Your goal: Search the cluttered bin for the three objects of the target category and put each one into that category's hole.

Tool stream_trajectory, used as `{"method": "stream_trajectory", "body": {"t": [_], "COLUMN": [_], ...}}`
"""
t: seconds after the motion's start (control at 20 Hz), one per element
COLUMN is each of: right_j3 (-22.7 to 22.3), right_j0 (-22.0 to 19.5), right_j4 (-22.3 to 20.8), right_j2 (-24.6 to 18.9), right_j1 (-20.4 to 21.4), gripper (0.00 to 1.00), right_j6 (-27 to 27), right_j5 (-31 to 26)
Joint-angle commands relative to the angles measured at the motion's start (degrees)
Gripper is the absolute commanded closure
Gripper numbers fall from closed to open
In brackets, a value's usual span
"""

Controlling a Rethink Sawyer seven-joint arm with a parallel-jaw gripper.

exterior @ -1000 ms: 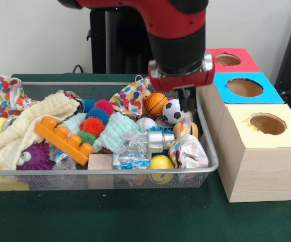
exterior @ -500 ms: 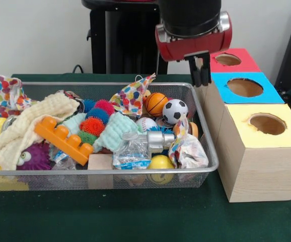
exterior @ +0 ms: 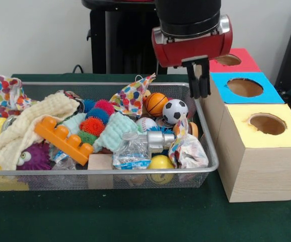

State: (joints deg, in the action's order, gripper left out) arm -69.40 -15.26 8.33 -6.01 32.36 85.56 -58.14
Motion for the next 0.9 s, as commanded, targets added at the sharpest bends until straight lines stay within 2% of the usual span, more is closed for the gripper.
{"method": "stream_trajectory", "body": {"t": [0.05, 0.25, 0.3, 0.55, 0.9], "right_j3": [-5.2, -5.0, -5.3, -5.0, 0.9], "right_j0": [-1.8, -2.5, -2.6, -2.6, -1.2], "right_j4": [-0.1, 1.2, 1.5, 1.4, -0.2], "right_j2": [-3.4, -4.1, -4.2, -4.3, -3.0], "right_j1": [-4.7, -5.6, -5.5, -5.8, -8.7], "gripper": [1.0, 1.0, 0.0, 0.0, 0.0], "right_j6": [5.2, 5.3, 5.2, 4.8, 5.6], "right_j5": [3.8, 3.5, 4.4, 4.6, 0.6]}}
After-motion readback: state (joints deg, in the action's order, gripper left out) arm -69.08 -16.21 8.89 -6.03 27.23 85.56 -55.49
